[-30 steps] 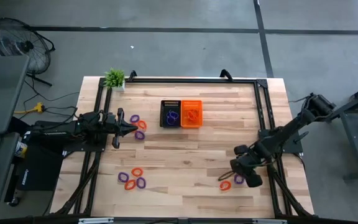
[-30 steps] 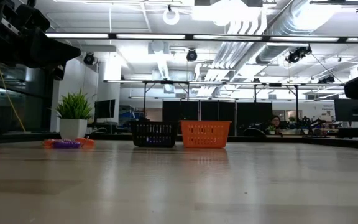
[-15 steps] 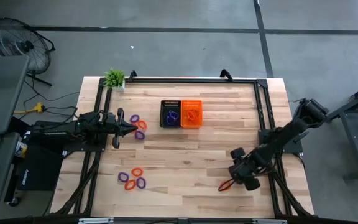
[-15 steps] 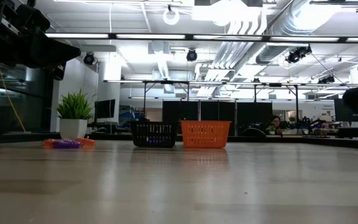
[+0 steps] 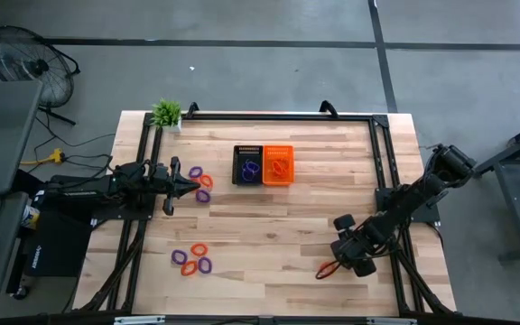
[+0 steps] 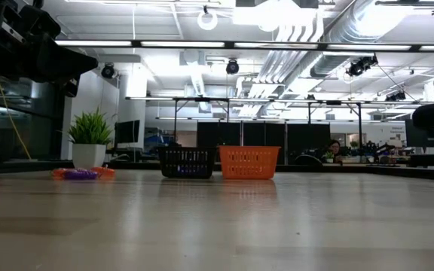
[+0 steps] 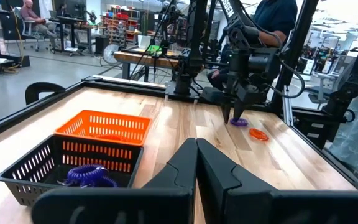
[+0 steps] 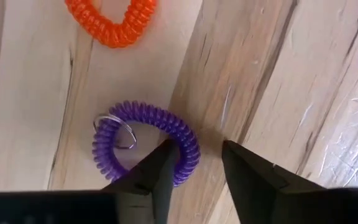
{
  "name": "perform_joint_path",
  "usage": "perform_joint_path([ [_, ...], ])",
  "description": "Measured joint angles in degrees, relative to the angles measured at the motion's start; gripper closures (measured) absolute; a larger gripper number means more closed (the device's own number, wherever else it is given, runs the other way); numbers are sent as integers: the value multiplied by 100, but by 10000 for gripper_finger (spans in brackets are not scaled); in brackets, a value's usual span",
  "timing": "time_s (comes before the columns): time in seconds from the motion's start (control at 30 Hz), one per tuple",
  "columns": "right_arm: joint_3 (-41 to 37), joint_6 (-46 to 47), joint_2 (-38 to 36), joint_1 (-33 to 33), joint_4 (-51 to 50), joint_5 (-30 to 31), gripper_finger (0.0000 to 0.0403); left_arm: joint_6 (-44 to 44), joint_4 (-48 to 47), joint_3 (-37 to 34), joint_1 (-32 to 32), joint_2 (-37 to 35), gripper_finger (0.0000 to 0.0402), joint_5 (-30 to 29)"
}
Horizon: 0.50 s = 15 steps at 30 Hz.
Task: Sort spring keychains into baskets
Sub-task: Put the purple spring keychain into the black basket
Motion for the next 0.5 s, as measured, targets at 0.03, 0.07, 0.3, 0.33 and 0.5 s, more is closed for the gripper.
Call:
perform_joint_path([
  [0.03, -2, -6, 1, 0, 11, 5, 283, 0, 0, 0, -2, 2, 400, 0],
  [0.07, -4, -7, 4, 0, 23, 5, 290, 0, 0, 0, 0, 2, 400, 0],
  [0.3, -9, 41, 8, -3, 80, 14, 325, 0, 0, 0, -2, 1, 400, 0],
  [0.33, -9, 42, 8, -7, 87, 14, 330, 0, 0, 0, -1, 1, 400, 0],
  [0.5, 30, 48, 16, -95, 102, -34, 360, 0, 0, 0, -1, 1, 400, 0],
])
